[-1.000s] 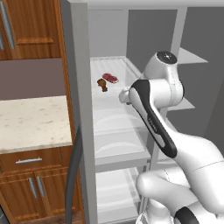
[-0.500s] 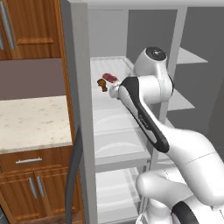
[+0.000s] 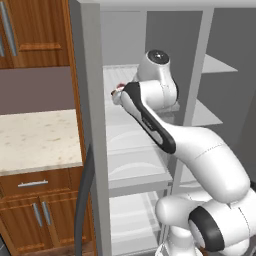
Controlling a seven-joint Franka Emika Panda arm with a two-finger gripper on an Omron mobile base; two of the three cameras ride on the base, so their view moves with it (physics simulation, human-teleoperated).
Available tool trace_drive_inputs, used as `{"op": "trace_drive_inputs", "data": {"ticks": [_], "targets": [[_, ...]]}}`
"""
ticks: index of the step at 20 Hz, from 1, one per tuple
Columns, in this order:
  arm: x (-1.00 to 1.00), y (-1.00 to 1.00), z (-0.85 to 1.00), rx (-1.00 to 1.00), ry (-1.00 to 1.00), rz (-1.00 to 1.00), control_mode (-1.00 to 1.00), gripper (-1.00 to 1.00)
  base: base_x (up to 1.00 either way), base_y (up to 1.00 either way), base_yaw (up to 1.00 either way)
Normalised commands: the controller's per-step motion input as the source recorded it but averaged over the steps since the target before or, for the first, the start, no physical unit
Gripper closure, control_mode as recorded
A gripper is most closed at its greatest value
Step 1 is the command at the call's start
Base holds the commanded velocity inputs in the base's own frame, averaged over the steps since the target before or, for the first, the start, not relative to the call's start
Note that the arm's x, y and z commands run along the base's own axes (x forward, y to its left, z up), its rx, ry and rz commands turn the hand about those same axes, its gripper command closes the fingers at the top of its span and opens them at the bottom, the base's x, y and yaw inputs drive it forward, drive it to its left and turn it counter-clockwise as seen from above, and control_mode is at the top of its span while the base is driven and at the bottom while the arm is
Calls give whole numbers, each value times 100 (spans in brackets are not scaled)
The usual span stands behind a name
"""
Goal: There's a chicken drumstick in the fridge that needs to be moved to the freezer for freezing. Pick up the chicken drumstick from the fridge, place it on any shelf in the freezer, and close the fridge and freezer doors when done.
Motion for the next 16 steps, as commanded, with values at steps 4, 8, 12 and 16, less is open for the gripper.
{"op": "trace_drive_inputs", "data": {"ticks": [4,8,12,16], "targets": [[61,21,0,0,1,0,-100,-100,0,0,0],[59,14,-2,0,4,0,-100,-100,0,0,0],[55,16,-12,1,4,0,-100,-100,0,0,0],[48,22,-24,1,5,0,-100,-100,0,0,0]]}}
